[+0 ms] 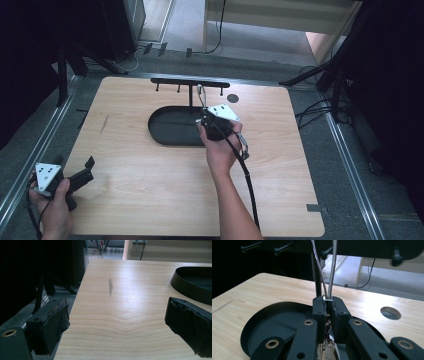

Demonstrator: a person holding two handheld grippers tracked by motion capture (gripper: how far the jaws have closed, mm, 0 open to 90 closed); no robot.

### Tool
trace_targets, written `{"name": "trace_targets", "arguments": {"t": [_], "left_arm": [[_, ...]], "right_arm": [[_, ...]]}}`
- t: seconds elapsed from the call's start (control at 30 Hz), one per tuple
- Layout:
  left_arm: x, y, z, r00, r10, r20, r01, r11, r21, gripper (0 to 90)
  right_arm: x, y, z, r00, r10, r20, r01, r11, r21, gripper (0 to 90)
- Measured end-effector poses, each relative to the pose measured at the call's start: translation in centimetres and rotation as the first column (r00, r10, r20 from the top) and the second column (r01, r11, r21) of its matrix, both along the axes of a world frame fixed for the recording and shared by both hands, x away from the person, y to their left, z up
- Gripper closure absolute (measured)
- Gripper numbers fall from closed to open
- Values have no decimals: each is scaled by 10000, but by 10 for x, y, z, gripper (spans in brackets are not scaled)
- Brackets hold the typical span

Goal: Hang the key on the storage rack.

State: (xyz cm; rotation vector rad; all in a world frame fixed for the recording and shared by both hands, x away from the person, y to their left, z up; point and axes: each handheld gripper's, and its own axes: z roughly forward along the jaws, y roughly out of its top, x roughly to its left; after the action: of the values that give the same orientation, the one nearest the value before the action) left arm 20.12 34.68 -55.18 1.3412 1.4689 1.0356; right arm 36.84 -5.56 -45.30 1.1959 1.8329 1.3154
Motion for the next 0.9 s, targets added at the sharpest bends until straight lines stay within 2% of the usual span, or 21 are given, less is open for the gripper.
{"name": "trace_targets", "arguments": {"t": [0.13, 0.17, 0.23, 0.3, 0.47, 0.67, 0.7, 0.73, 0.77, 0.9], "left_arm": [[0, 0, 0, 10000, 0, -1, 0, 10000, -3, 57], [0, 0, 0, 10000, -7, -3, 7, 10000, 4, 57], [0, 0, 0, 10000, -6, -4, 6, 10000, 4, 57], [0, 0, 0, 10000, -4, -3, 4, 10000, 2, 57], [0, 0, 0, 10000, 6, 2, -6, 10000, -1, 56], [-1, 0, 0, 10000, 7, 28, -8, 10000, 24, 57], [-1, 0, 0, 10000, 3, 32, -3, 10000, 13, 57], [-1, 0, 0, 10000, 10, 45, -10, 10000, -39, 56], [-1, 0, 0, 10000, 10, 45, -10, 10000, -39, 57], [-2, -1, 0, 10000, 20, 30, -20, 10000, 33, 57]], "right_arm": [[6, 9, -1, 9998, -209, -70, 209, 9997, -84, 836], [9, 11, -1, 9988, -459, -161, 461, 9989, 114, 836], [10, 12, -2, 9984, -526, -185, 529, 9985, 130, 836], [16, 15, -4, 9968, -697, -401, 699, 9975, 38, 836], [22, 18, -10, 9939, -934, -594, 930, 9956, -86, 836], [25, 17, -17, 9909, -1020, -878, 957, 9927, -737, 825], [25, 16, -18, 9922, -889, -879, 822, 9937, -765, 791], [24, 13, -19, 9952, -598, -779, 562, 9973, -477, 709], [24, 13, -19, 9952, -598, -779, 562, 9973, -477, 709], [15, 2, -15, 9972, -406, -630, 396, 9991, -172, 603]]}}
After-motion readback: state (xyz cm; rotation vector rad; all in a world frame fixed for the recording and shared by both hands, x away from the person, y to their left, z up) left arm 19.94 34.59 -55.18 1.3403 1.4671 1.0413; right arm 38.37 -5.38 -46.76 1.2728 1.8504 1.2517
